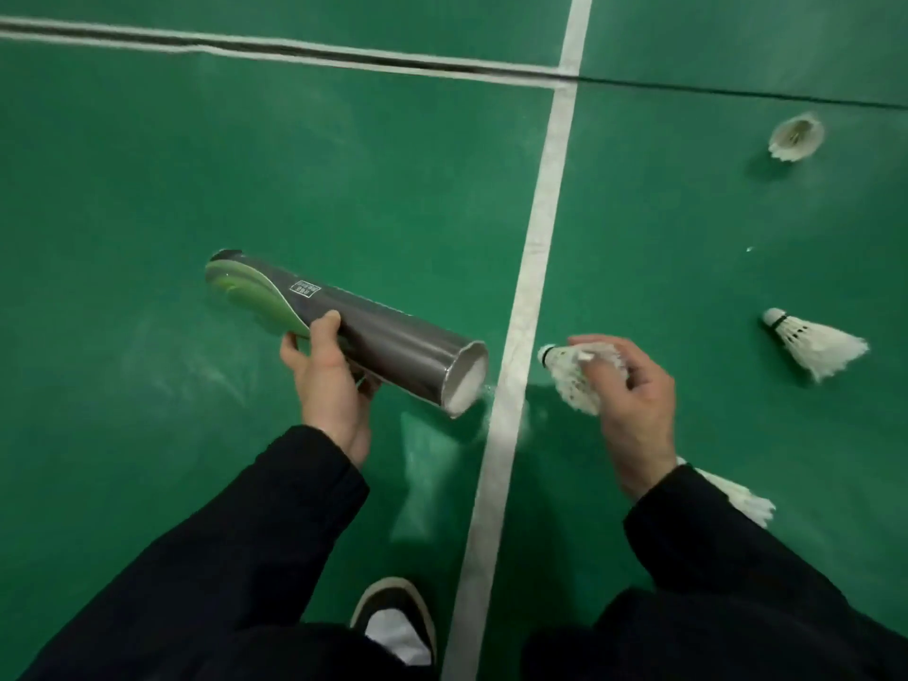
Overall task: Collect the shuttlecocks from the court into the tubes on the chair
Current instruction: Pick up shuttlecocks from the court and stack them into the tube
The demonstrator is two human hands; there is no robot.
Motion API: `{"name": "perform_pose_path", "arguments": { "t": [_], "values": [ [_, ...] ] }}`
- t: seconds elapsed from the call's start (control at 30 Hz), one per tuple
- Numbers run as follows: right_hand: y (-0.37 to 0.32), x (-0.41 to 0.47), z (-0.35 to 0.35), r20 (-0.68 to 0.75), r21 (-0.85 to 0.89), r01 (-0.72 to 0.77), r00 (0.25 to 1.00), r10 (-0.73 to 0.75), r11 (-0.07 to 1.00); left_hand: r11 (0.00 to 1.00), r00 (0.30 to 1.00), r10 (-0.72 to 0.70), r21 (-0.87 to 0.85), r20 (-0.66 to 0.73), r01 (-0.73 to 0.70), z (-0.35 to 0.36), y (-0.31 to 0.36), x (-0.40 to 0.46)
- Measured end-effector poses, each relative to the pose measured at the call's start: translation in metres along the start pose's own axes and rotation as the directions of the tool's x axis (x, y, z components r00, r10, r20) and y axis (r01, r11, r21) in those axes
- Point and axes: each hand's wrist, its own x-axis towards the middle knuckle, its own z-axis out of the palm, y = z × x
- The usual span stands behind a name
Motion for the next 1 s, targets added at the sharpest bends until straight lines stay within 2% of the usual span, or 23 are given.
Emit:
{"name": "perform_pose_path", "arguments": {
  "t": [0.07,0.1,0.17,0.23,0.3,0.37,0.43,0.47,0.53,0.6,0.63,0.7,0.77,0.83,0.87,0.93,0.97,1.0],
  "values": [
    [-0.044,-0.012,-0.013,-0.010,0.134,0.057,0.998,-0.056,0.989,0.999,0.999,-0.040,0.009,-0.009,0.041,0.006,-0.007,-0.020],
    [-0.058,-0.018,-0.016,0.005,0.110,0.078,0.997,-0.079,0.991,0.997,0.997,-0.076,0.001,0.007,0.076,0.009,-0.009,-0.027],
    [-0.063,-0.027,-0.014,0.050,-0.132,0.169,0.985,-0.164,0.977,0.986,0.985,-0.160,-0.032,0.059,0.162,0.015,-0.020,-0.032],
    [-0.053,-0.026,-0.010,0.112,-0.367,0.285,0.958,-0.262,0.886,0.970,0.965,-0.227,-0.061,0.135,0.236,0.026,-0.026,-0.034],
    [-0.049,-0.024,-0.007,0.077,-0.435,0.294,0.954,-0.290,0.851,0.949,0.943,-0.266,-0.119,0.202,0.293,0.034,-0.029,-0.039],
    [-0.054,-0.025,-0.005,-0.008,-0.377,0.253,0.961,-0.277,0.891,0.929,0.925,-0.287,-0.164,0.248,0.332,0.037,-0.026,-0.043],
    [-0.063,-0.034,-0.005,-0.067,-0.210,0.212,0.971,-0.230,0.954,0.921,0.925,-0.293,-0.187,0.243,0.341,0.030,-0.020,-0.052],
    [-0.068,-0.039,-0.007,-0.103,-0.182,0.249,0.957,-0.271,0.951,0.921,0.927,-0.293,-0.190,0.234,0.340,0.027,-0.019,-0.056],
    [-0.074,-0.049,-0.012,-0.125,-0.278,0.405,0.884,-0.451,0.871,0.926,0.934,-0.280,-0.192,0.223,0.324,0.024,-0.021,-0.058],
    [-0.073,-0.052,-0.015,0.024,-0.397,0.564,0.795,-0.606,0.724,0.927,0.936,-0.272,-0.201,0.222,0.317,0.030,-0.024,-0.058],
    [-0.072,-0.050,-0.015,0.133,-0.437,0.594,0.785,-0.605,0.675,0.926,0.935,-0.272,-0.204,0.227,0.318,0.034,-0.025,-0.058],
    [-0.068,-0.047,-0.014,0.352,-0.541,0.563,0.826,-0.440,0.625,0.936,0.931,-0.256,-0.174,0.258,0.306,0.041,-0.028,-0.061],
    [-0.066,-0.051,-0.017,0.434,-0.570,0.526,0.845,-0.313,0.631,0.959,0.940,-0.222,-0.117,0.261,0.259,0.044,-0.033,-0.068],
    [-0.063,-0.060,-0.034,0.363,-0.439,0.481,0.867,-0.340,0.759,0.973,0.954,-0.191,-0.087,0.231,0.215,0.046,-0.032,-0.074],
    [-0.059,-0.062,-0.045,0.258,-0.353,0.406,0.908,-0.329,0.843,0.975,0.960,-0.184,-0.081,0.212,0.205,0.049,-0.031,-0.072],
    [-0.029,-0.062,-0.081,-0.063,-0.268,0.178,0.977,-0.201,0.947,0.980,0.964,-0.177,-0.059,0.197,0.192,0.058,-0.035,-0.066],
    [-0.010,-0.063,-0.101,-0.233,-0.281,0.039,0.967,-0.107,0.959,0.983,0.964,-0.170,-0.037,0.206,0.182,0.064,-0.039,-0.065],
    [0.012,-0.066,-0.121,-0.393,-0.289,-0.129,0.920,0.005,0.949,0.984,0.960,-0.170,-0.012,0.221,0.177,0.071,-0.044,-0.066]
  ]
}}
